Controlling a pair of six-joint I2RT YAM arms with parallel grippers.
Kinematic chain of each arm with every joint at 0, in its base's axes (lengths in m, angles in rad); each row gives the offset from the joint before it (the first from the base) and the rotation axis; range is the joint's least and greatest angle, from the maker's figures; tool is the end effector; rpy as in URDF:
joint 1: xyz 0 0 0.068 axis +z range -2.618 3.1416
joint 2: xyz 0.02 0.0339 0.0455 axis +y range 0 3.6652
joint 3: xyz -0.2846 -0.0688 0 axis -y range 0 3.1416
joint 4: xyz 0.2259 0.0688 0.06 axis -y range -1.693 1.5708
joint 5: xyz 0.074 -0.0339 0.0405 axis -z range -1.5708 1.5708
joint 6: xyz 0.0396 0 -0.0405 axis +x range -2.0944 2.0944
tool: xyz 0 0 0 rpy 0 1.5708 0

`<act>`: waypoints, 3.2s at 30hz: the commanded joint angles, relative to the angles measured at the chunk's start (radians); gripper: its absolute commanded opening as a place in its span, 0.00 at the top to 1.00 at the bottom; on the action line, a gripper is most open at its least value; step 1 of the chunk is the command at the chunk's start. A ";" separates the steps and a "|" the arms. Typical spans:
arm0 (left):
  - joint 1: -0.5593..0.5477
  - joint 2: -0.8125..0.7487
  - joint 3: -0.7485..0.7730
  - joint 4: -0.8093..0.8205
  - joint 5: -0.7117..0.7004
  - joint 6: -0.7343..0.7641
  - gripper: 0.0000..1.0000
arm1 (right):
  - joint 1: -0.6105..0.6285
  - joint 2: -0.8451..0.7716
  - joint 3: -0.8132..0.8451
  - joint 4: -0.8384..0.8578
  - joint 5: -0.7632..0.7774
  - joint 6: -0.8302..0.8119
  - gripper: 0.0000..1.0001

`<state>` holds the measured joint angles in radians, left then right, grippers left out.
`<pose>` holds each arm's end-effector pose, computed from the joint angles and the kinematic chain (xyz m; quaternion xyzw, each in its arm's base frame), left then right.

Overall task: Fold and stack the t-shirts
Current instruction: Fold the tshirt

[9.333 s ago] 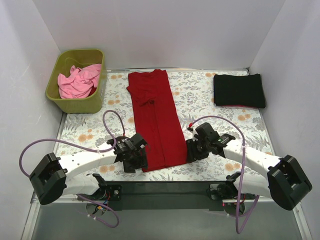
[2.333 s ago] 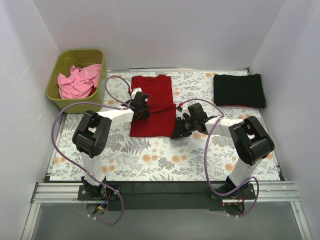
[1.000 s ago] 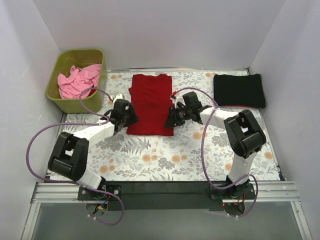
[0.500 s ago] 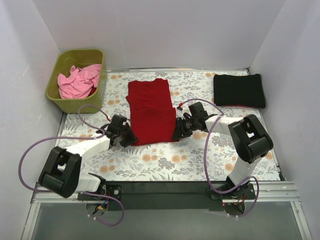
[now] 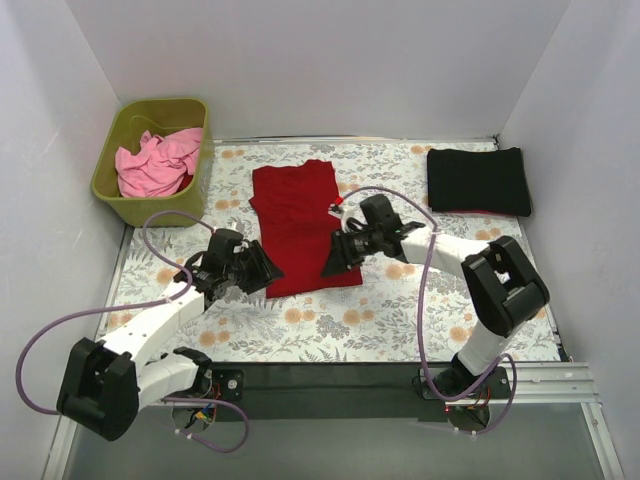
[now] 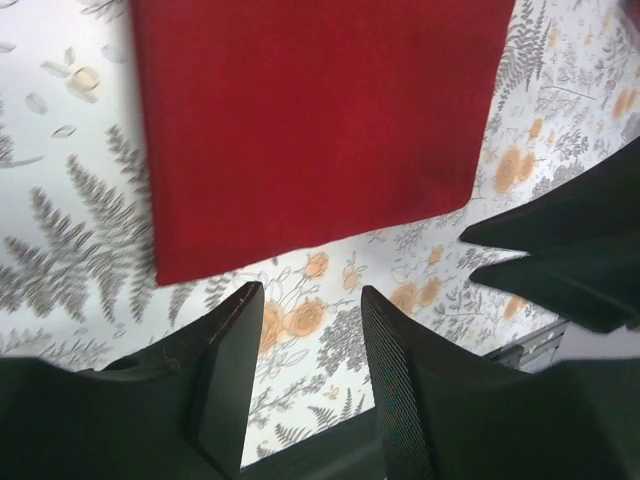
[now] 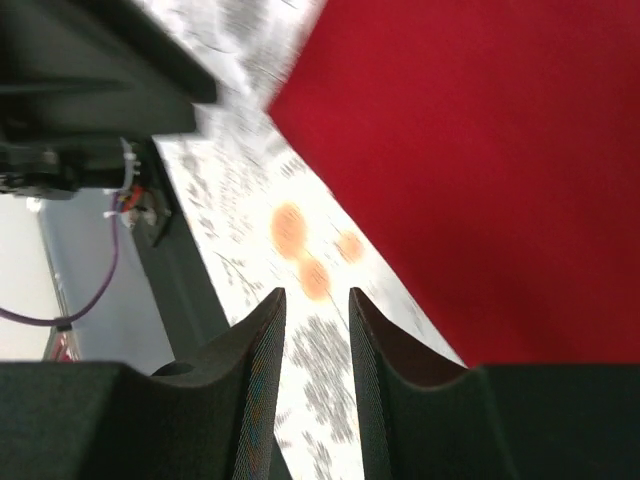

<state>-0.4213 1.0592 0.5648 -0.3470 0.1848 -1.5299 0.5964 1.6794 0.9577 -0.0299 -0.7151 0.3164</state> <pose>0.1642 -0.0816 0.2231 -0.4617 0.8083 -0.3424 0.1277 0.2634 0.2102 0.2213 -0.2579 0.8314 0.4526 0.1934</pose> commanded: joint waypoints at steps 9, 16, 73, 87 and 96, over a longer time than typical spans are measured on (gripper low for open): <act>0.006 0.235 -0.026 0.075 0.025 -0.013 0.88 | 0.132 0.299 0.187 0.242 -0.096 0.073 0.73; 0.082 0.260 -0.092 0.068 0.065 -0.004 0.91 | 0.030 0.350 0.073 0.249 -0.095 0.027 0.79; -0.188 0.369 0.196 -0.185 -0.372 -0.042 0.55 | -0.145 -0.342 -0.206 -0.246 0.710 -0.109 0.25; -0.241 0.518 0.262 -0.286 -0.398 -0.026 0.66 | 0.020 -0.253 -0.129 -0.240 0.821 0.021 0.28; -0.251 0.547 0.247 -0.284 -0.377 -0.012 0.85 | 0.091 -0.116 -0.066 -0.242 0.865 0.062 0.32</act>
<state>-0.6601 1.5608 0.8528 -0.5865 -0.1947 -1.5494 0.6716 1.5406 0.8482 -0.2829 0.1070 0.3473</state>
